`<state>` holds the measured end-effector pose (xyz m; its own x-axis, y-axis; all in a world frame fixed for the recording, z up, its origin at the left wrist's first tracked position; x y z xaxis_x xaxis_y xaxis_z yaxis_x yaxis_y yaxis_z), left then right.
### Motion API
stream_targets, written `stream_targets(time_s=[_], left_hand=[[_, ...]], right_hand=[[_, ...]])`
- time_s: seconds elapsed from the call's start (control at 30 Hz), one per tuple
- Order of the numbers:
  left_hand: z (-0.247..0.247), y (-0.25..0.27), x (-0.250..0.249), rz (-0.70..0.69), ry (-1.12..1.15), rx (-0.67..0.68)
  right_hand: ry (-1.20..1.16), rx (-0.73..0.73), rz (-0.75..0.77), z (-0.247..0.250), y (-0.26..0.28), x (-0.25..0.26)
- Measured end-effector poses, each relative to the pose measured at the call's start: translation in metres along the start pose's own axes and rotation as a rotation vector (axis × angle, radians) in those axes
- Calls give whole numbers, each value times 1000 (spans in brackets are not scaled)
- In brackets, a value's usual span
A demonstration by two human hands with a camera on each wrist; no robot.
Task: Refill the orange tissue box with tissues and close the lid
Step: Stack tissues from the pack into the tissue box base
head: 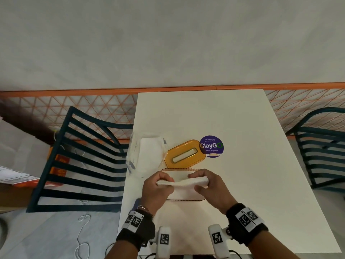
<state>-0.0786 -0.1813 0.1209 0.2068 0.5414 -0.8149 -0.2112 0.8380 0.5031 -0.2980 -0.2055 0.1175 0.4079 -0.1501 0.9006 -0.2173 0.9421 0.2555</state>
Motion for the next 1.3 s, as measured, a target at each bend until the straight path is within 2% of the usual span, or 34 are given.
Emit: stream_targets(time_s=[0.2,0.33,0.43,0.53,0.63,0.77,1.13,1.2,1.3], left_hand=[[-1,-2,8,22,-50,0],[5,-8,2,-1,-31,-3],[10,-17,6,38,-8,23],[13,-25,14,87,-45,10],[16,-29,15,79,-142,-49],[14,-28,13,48,-206,-84],[9,-23,4,-25,-281,-108],[8,-20,0,-66,-328,-107],[9,-16,-4,-192,-449,-111]], right_hand=[[6,-6,-94,-3,3,-17],[-28,9,-98,2,1,-8],[-42,8,-152,8,-2,-12],[33,-19,-245,13,-4,-24],[202,-22,-288,13,-5,-27],[347,-52,-271,9,-8,-22],[439,-93,-299,2,-11,-15],[497,-97,-263,1,-8,-11],[697,-99,-117,2,-3,2]])
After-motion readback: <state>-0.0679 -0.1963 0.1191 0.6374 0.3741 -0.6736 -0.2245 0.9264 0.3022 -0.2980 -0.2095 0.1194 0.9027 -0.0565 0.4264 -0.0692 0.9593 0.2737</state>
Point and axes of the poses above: each hand's wrist, its own y-axis away from the middle knuckle, its own z-axis out of the back of the hand, x = y × z, the point moved 7 cm from there along -y, towards the middle knuckle, and after that the axes turned 5 degrees about z, right-handed, at the moved point
